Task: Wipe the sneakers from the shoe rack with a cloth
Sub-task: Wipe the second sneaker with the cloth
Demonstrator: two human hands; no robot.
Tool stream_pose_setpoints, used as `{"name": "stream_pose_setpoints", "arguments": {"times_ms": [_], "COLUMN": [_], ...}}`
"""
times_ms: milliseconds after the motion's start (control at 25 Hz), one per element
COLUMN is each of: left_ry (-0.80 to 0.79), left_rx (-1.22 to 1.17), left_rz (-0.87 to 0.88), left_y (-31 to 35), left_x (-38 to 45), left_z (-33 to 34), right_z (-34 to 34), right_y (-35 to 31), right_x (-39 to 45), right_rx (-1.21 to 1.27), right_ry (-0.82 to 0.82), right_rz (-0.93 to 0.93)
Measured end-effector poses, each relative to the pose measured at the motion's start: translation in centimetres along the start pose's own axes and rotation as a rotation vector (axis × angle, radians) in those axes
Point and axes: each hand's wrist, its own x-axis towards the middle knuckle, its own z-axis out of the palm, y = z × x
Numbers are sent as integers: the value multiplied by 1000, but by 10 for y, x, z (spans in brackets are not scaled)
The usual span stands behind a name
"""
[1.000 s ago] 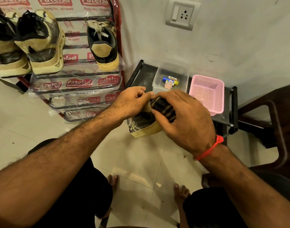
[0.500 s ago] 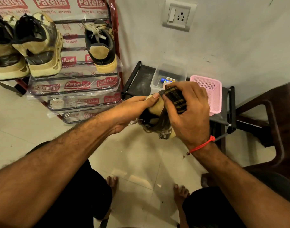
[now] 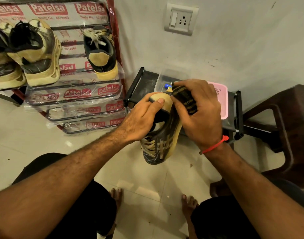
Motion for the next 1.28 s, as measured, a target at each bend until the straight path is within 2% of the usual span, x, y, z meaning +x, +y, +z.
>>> {"name": "stream_pose_setpoints", "arguments": {"times_ms": [80, 160, 240, 320, 440, 520, 600, 760, 920, 1040, 1160, 1280], "left_ry": [11, 32, 71, 105, 103, 71, 64, 57, 58, 68, 75, 88], "left_rx": [120, 223, 221, 238, 160, 101, 253, 544, 733, 709, 676, 551], "left_rz": [116, 220, 249, 270, 287, 282, 313, 397, 420, 447, 400, 423], "left_y": [1, 0, 0, -1, -5, -6, -6, -3, -5, -6, -5, -5], "left_x": [-4, -7, -6, -5, -3, -2, -2, -5, -4, -3, -5, -5], "left_z": [-2, -1, 1, 2, 2, 4, 6, 8, 9, 7, 9, 8], "right_z": [1, 1, -1, 1, 5, 2, 1, 4, -1, 1, -3, 6], "right_y": [-14, -9, 7, 9, -3, 7, 11, 2, 16, 9, 19, 5], "right_x": [-8, -4, 7, 7, -3, 5, 10, 3, 14, 6, 18, 5], "right_rx": [-39, -104, -197, -123, 17, 8, -6, -10, -70, -97, -100, -65], "right_ry": [-97, -159, -132, -111, -149, -101, -48, -102, -2, -45, 29, -11], "right_rz": [-139, -183, -84, -6, -92, -59, 2, -94, 49, -75, 49, -38]}}
